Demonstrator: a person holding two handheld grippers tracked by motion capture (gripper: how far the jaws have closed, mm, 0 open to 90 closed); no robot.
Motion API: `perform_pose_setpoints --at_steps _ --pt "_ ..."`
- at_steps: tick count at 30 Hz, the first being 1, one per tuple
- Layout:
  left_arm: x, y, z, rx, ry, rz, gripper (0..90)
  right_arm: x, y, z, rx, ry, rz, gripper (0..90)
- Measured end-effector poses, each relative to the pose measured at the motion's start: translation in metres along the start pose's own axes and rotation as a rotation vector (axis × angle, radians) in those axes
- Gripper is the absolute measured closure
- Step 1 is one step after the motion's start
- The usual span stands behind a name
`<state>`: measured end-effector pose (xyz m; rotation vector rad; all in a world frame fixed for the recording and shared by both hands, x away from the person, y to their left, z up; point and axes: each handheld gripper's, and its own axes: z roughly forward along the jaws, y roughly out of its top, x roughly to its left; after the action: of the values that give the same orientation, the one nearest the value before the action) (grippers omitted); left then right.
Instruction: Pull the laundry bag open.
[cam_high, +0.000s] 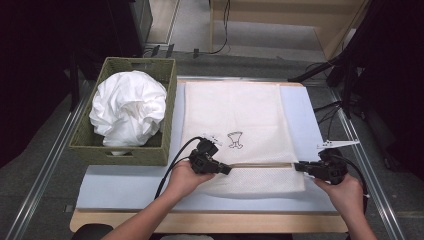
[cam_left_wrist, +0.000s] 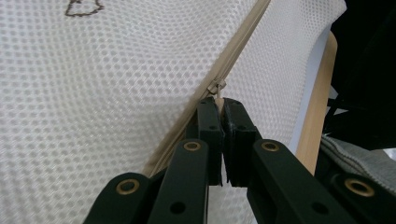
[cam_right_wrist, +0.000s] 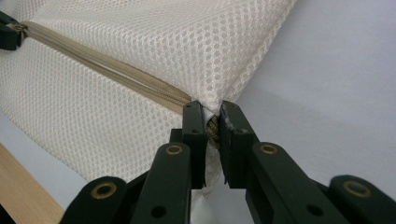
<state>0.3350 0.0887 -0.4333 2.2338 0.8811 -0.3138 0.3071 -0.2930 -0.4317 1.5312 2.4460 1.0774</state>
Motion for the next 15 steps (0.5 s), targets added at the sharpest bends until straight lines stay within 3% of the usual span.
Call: perform_pose_setpoints --at_steps 2,15 --pt "0.0004 -0.0013 -0.0026 0.002 0.016 0.008 87.8 0.0002 -0.0001 0.0002 -0.002 0.002 0.002 82.5" --pt "0.0005 -0.0011 -0.0032 -0.003 0.014 0.001 87.8 -0.0001 0.0000 -0.0001 0.001 0.000 0.001 82.4"
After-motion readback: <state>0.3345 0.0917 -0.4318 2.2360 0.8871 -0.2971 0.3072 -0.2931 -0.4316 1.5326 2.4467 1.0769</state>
